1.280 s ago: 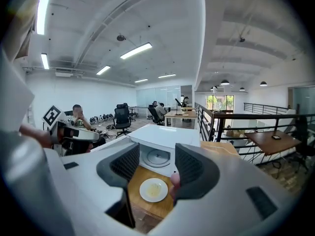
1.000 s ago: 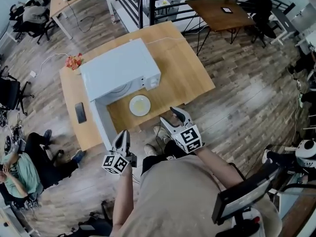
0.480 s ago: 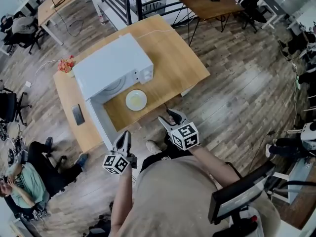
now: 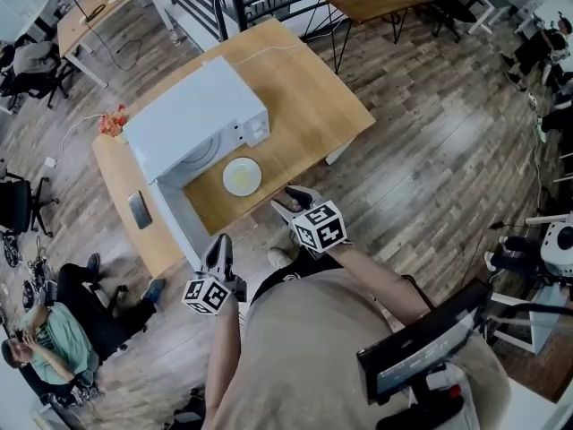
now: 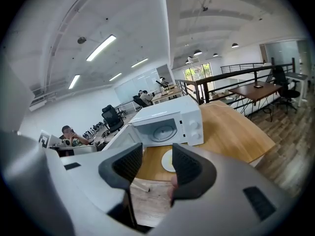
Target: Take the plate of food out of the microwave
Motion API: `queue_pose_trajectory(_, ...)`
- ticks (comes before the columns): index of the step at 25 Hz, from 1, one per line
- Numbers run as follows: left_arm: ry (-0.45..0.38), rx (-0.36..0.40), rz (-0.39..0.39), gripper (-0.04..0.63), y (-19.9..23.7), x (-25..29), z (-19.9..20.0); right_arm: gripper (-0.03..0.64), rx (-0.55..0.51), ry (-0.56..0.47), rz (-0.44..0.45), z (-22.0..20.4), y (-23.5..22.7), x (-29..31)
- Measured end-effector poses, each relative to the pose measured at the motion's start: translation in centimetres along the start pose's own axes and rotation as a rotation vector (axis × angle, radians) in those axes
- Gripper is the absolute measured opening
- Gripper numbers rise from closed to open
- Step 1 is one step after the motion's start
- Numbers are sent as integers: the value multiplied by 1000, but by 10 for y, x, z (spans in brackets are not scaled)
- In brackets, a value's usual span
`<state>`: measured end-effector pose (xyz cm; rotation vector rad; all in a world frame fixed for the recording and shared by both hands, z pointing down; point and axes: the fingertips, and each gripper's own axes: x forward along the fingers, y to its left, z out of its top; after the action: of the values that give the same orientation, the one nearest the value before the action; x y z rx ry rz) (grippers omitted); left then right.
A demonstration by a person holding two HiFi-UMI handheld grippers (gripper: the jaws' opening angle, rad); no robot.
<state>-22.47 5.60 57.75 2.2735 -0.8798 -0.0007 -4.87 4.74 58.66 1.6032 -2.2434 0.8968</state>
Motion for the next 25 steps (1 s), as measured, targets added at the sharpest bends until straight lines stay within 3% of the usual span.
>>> queue_pose_trajectory(6, -2, -21, 0, 5, 0, 0, 1, 196, 3, 0, 25, 6, 4, 6)
queue_pose_trajectory(11, 8, -24, -11, 5, 0, 2, 3, 149, -124, 51, -19, 0, 1, 9)
queue_pose_trajectory(17, 15, -26, -33, 5, -3, 6, 5, 143, -89, 51, -18, -6, 1, 3)
queue_pose_trajectory(21, 0, -91, -61, 6, -6, 7, 6, 143, -30, 33, 48, -1, 21, -2)
queue_pose_trajectory(25, -63, -243, -140, 6, -17, 7, 21, 143, 10, -1, 181, 17, 60, -9)
